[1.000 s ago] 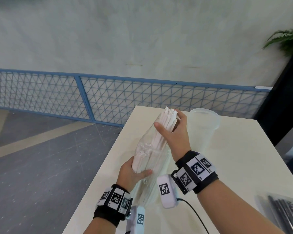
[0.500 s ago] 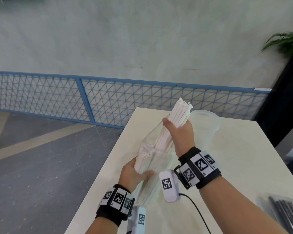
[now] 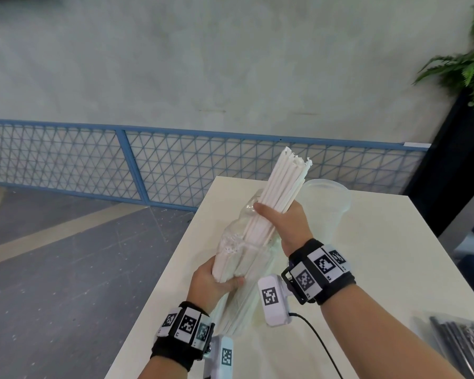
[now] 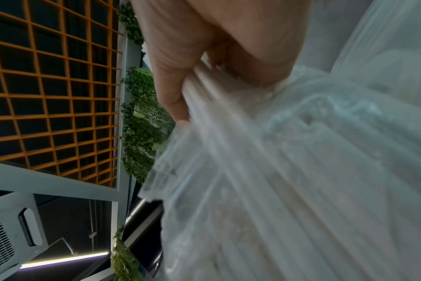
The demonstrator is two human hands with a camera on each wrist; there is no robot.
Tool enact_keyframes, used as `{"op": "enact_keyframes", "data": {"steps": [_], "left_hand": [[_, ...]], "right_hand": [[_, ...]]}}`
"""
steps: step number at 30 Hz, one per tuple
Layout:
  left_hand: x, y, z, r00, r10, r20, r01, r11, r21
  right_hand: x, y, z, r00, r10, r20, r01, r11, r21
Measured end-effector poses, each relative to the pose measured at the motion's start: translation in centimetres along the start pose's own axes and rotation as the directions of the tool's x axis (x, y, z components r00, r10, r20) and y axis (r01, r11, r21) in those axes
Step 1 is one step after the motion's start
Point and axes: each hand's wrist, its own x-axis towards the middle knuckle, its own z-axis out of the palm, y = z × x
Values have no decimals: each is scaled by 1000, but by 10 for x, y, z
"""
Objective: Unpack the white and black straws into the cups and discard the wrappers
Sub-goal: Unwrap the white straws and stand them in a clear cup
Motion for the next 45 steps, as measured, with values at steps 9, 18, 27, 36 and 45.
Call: {"op": "enact_keyframes", "data": {"steps": [9, 18, 27, 36, 45], "left_hand": [[4, 2, -8, 999, -37, -28, 37, 999, -11], [3, 7, -12, 998, -48, -35, 48, 999, 0], [1, 16, -5, 999, -37, -39, 35, 998, -44], [3, 13, -6, 996, -79, -51, 76, 995, -65], [9, 6, -16, 990, -106, -94, 97, 990, -99]], "right_hand": [[14, -27, 1, 992, -47, -115, 63, 987, 146], [18, -34, -1, 997, -26, -73, 40, 980, 196], [5, -7, 5, 997, 71, 3, -69, 960, 270], [2, 4, 13, 992, 122, 34, -126, 972, 200], [21, -25, 10, 996, 73, -46, -56, 953, 296]]}}
